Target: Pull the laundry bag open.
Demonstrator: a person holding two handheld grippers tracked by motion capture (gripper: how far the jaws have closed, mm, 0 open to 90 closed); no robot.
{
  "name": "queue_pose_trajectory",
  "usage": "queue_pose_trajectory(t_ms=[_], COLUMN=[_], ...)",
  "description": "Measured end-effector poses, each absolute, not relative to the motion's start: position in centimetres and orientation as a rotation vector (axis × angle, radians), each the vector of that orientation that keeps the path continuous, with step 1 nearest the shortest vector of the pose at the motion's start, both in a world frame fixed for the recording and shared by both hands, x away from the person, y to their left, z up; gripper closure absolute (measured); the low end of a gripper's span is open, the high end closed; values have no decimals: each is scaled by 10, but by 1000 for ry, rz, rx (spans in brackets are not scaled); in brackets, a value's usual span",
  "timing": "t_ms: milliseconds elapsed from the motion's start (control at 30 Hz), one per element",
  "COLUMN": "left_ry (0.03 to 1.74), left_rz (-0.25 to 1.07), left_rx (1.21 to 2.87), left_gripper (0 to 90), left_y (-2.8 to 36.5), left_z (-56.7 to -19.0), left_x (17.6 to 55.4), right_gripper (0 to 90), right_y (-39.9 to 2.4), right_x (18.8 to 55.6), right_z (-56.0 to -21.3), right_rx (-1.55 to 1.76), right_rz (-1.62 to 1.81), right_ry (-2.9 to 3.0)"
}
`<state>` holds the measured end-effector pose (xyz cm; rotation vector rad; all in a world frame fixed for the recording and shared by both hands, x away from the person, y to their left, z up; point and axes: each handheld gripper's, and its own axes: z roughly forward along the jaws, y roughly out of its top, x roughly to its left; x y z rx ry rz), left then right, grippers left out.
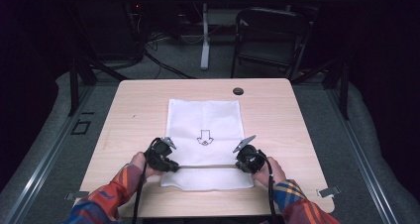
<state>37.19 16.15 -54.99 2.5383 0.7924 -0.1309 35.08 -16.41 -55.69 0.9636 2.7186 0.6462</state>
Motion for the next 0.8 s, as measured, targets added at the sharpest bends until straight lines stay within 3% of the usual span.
queue_pose_trajectory(t_ms=[800], left_ry=[905], left_rz=[-85], left_rx=[2485], left_gripper=[810], left_y=[192], left_z=[-544], left_x=[368], right_gripper=[900], right_y=[-165], right_x=[351], right_z=[-557], right_rx=[978], right_rz=[649], right_ry=[2712])
